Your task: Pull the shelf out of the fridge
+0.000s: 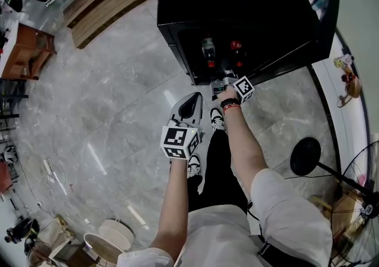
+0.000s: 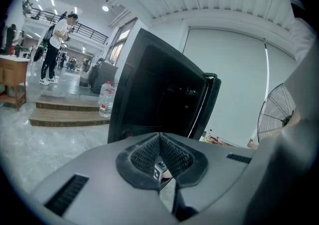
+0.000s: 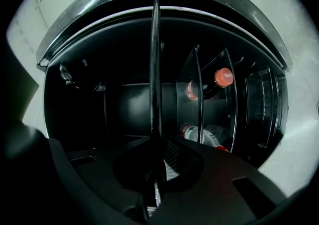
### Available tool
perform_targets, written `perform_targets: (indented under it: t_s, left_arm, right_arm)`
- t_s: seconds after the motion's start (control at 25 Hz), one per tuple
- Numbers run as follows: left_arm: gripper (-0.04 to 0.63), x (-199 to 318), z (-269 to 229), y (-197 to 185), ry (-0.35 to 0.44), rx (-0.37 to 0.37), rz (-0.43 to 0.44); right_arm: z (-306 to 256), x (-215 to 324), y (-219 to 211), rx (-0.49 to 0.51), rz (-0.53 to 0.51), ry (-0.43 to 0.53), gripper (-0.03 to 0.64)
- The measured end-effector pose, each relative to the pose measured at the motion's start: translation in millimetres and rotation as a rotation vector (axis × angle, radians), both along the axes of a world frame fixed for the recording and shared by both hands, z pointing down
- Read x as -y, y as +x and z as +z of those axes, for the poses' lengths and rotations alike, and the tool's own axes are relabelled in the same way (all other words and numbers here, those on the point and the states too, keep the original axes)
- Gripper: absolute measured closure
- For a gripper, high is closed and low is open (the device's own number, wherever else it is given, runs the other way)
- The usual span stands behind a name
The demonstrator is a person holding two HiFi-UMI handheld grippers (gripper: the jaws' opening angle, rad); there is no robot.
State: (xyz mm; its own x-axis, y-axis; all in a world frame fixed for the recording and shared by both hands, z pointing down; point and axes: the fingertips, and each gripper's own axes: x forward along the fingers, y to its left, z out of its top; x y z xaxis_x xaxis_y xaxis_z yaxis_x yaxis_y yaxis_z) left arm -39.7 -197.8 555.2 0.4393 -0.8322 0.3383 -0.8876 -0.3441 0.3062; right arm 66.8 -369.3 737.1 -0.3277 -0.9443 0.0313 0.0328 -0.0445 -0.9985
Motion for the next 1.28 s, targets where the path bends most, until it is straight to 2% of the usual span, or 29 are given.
perform_targets:
  t_s: [0.56,0.96,1.28]
  left_arm:
    - [0.577,-7.9,-3.7,2.5,0.0,0.003,-0.002]
    - [0.577,-7.2,-14.7,1.2,0.015,-0.012,-0.008]
    - [0.577,-14.6,-18.4,6.0,0.014,-0.015,0.013]
  right_arm:
    - [-2.7,-31.2,4.6,-0.009,-0.043,0.016,0.592]
    - [-10.6,-49.0,10.6,0.038,-0.028,0.027,0.592]
    - [-16.9,-69.7,11.5,0.009,-0.037,0.013,0.592]
